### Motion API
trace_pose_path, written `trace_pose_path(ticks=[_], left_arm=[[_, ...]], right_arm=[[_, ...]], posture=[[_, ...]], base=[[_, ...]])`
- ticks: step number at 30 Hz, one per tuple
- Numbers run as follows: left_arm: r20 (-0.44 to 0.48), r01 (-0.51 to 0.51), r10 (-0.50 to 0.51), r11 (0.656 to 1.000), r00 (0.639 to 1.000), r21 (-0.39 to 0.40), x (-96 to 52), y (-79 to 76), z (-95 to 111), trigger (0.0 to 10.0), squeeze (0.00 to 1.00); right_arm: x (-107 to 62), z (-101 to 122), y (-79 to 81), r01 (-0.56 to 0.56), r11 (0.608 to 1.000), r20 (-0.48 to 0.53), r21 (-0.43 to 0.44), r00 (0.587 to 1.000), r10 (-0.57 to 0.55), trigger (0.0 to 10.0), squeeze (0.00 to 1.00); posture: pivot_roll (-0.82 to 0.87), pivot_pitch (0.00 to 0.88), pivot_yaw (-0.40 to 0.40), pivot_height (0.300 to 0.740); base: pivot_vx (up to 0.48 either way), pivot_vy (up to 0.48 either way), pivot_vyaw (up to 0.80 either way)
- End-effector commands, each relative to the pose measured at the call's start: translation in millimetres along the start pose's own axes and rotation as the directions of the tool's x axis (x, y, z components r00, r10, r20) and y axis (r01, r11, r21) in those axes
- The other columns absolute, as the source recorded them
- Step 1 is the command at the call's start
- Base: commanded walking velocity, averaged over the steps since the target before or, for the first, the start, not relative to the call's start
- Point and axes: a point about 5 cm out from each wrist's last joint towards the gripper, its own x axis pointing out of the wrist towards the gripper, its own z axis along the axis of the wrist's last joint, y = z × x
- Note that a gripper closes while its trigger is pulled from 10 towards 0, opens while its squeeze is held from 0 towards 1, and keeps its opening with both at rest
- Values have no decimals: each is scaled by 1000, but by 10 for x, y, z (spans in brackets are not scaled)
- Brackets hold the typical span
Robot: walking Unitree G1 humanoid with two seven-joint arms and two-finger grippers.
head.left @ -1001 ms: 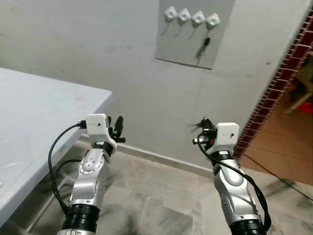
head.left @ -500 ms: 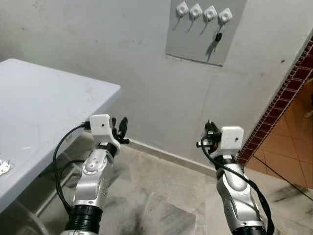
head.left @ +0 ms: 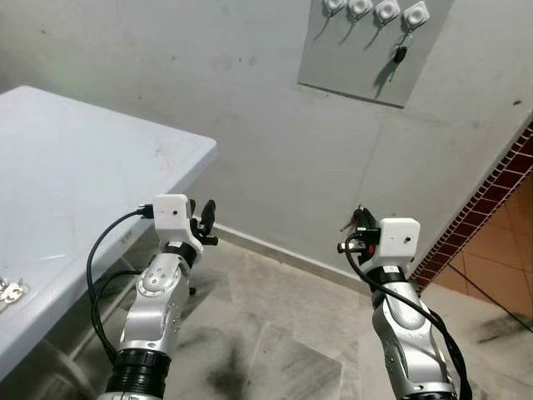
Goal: Hang keys on a hook
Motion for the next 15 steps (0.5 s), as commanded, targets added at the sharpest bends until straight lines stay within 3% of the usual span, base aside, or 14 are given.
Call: trace_pose_path(ticks=[1,9,15], left_arm=[[3,54,-54,998,999,17,67,-94,57,10000,0],[9,120,-120,992,993,34,149,-182,92,10000,0],[11,141,-141,990,990,-2,177,-212,109,10000,0]], right_arm=[[-19,43,-62,29,1000,16,-10,999,-29,10000,0],[-59,70,-106,61,998,28,-16,998,-61,10000,0],[-44,90,-107,56,998,33,-13,998,-56,10000,0]], posture=[[24,0,35,740],[-20,0,61,740],[-10,0,47,740]], base=[[0,0,0],[0,0,0],[0,0,0]])
